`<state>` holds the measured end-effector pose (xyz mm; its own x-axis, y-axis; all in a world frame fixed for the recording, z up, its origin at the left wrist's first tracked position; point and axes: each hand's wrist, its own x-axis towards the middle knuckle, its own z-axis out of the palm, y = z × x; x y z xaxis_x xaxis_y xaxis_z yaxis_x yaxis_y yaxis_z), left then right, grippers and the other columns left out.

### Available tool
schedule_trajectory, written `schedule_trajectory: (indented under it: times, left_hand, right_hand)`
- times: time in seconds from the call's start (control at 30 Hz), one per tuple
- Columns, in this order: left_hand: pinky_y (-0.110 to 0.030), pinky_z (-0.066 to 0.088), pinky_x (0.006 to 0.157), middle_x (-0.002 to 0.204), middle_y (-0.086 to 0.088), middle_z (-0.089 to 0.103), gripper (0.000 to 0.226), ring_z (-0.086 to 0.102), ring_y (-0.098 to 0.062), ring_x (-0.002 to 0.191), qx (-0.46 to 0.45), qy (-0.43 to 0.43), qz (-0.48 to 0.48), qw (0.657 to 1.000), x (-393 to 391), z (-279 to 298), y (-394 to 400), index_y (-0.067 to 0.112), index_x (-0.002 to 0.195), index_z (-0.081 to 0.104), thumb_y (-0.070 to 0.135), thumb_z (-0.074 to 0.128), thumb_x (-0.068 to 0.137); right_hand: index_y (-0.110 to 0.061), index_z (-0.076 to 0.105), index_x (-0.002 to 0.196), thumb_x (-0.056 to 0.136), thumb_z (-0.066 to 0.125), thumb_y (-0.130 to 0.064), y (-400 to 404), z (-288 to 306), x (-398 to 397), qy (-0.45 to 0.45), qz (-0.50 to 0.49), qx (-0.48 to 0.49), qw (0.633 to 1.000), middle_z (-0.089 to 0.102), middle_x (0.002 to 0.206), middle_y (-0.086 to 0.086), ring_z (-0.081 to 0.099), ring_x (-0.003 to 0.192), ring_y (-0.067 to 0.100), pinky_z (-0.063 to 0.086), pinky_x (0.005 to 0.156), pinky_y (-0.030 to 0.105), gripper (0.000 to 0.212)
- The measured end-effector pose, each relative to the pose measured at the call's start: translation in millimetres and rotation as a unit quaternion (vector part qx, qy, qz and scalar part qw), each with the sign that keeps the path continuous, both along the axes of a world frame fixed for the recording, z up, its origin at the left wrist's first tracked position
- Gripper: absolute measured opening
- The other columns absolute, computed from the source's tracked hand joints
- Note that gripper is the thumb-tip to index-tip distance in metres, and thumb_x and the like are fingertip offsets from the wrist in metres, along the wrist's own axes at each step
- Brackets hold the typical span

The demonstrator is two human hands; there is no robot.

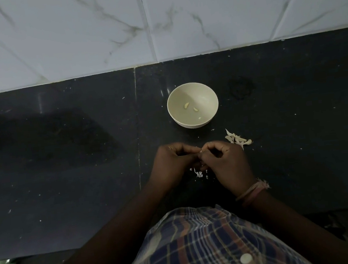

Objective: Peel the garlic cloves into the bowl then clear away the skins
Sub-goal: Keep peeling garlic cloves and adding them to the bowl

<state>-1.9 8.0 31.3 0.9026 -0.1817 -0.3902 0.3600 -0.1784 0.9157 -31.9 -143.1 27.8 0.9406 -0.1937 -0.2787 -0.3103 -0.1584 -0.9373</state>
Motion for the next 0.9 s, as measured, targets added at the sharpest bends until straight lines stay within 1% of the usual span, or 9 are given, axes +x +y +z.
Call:
schedule_trajectory:
  times: [0.07,0.13,0.2,0.3,0.47,0.63,0.73,0.8,0.9]
  left_hand:
    - [-0.025,0.057,0.066,0.083,-0.012,0.078,0.008,0.075,-0.019,0.073,-0.032,0.013,-0.001,0.999,1.1,1.6,1.1,0.007,0.092,0.077,0.002,0.077,0.085]
    - [-0.031,0.06,0.072,0.086,-0.011,0.078,0.009,0.075,-0.023,0.078,-0.028,0.001,-0.003,1.0,0.8,1.0,1.4,0.007,0.094,0.076,0.005,0.078,0.085]
    - [-0.032,0.06,0.076,0.087,-0.012,0.078,0.01,0.074,-0.023,0.079,-0.034,-0.004,0.012,0.999,-0.8,1.3,0.2,0.004,0.095,0.074,0.004,0.077,0.085]
    - [-0.031,0.059,0.075,0.089,-0.014,0.077,0.01,0.073,-0.021,0.079,-0.057,-0.01,0.04,0.998,-5.4,0.0,0.2,0.001,0.097,0.073,-0.001,0.075,0.086]
    - [-0.043,0.06,0.083,0.091,-0.015,0.077,0.01,0.074,-0.028,0.085,-0.07,-0.014,0.074,0.995,-15.5,-8.5,-4.0,0.005,0.094,0.073,0.0,0.076,0.086]
    - [-0.027,0.06,0.071,0.086,-0.013,0.077,0.013,0.073,-0.02,0.076,-0.101,-0.017,0.076,0.992,-27.5,-6.3,-14.4,0.005,0.09,0.073,-0.007,0.072,0.086]
    - [-0.023,0.057,0.068,0.086,-0.014,0.077,0.009,0.073,-0.019,0.076,-0.106,-0.003,0.083,0.991,-32.3,-4.7,-17.9,-0.001,0.095,0.072,-0.005,0.071,0.087]
    - [-0.024,0.057,0.069,0.088,-0.015,0.077,0.01,0.073,-0.02,0.078,-0.103,0.005,0.087,0.991,-33.3,-5.3,-18.6,-0.002,0.098,0.071,-0.003,0.072,0.087]
    - [-0.028,0.057,0.071,0.09,-0.016,0.076,0.011,0.072,-0.023,0.081,-0.145,0.027,0.102,0.984,-35.2,-6.9,-17.4,0.007,0.092,0.073,-0.002,0.072,0.088]
  right_hand:
    - [-0.012,0.073,0.083,0.087,0.072,-0.008,-0.6,4.6,3.0,0.006,0.011,-0.013,1.0,0.074,0.07,0.005,0.073,0.061,0.021,0.06,0.061,0.033,0.006]
    - [-0.012,0.072,0.083,0.087,0.073,-0.009,0.9,7.5,4.7,0.006,0.009,-0.018,1.0,0.074,0.071,0.005,0.072,0.061,0.02,0.059,0.061,0.032,0.005]
    - [-0.01,0.072,0.085,0.087,0.072,-0.006,4.1,8.2,4.9,0.005,-0.013,0.001,1.0,0.074,0.073,0.006,0.07,0.061,0.016,0.059,0.059,0.03,0.004]
    - [-0.008,0.072,0.088,0.091,0.065,-0.002,8.8,4.7,2.9,0.007,-0.028,0.041,0.999,0.075,0.077,0.007,0.069,0.062,0.014,0.059,0.059,0.027,0.009]
    - [0.001,0.07,0.096,0.095,0.06,0.001,1.4,-1.1,-3.8,0.016,-0.009,0.123,0.992,0.076,0.085,0.015,0.075,0.077,0.032,0.063,0.073,0.038,0.011]
    - [0.001,0.071,0.093,0.096,0.062,-0.002,-12.6,0.2,-8.9,0.018,0.025,0.119,0.992,0.075,0.08,0.017,0.072,0.07,0.028,0.062,0.072,0.043,0.01]
    - [-0.002,0.071,0.095,0.097,0.061,-0.004,-14.9,-1.8,-12.1,0.014,0.032,0.086,0.996,0.074,0.08,0.011,0.07,0.064,0.018,0.061,0.062,0.033,0.01]
    - [-0.007,0.072,0.094,0.098,0.062,-0.007,-13.2,-3.2,-14.0,0.005,0.028,0.055,0.998,0.074,0.082,0.007,0.067,0.061,0.011,0.056,0.057,0.028,0.01]
    - [-0.015,0.072,0.093,0.098,0.062,-0.015,-8.4,-6.7,-13.4,0.009,0.024,0.011,1.0,0.074,0.081,-0.001,0.066,0.065,0.002,0.052,0.06,0.02,0.011]
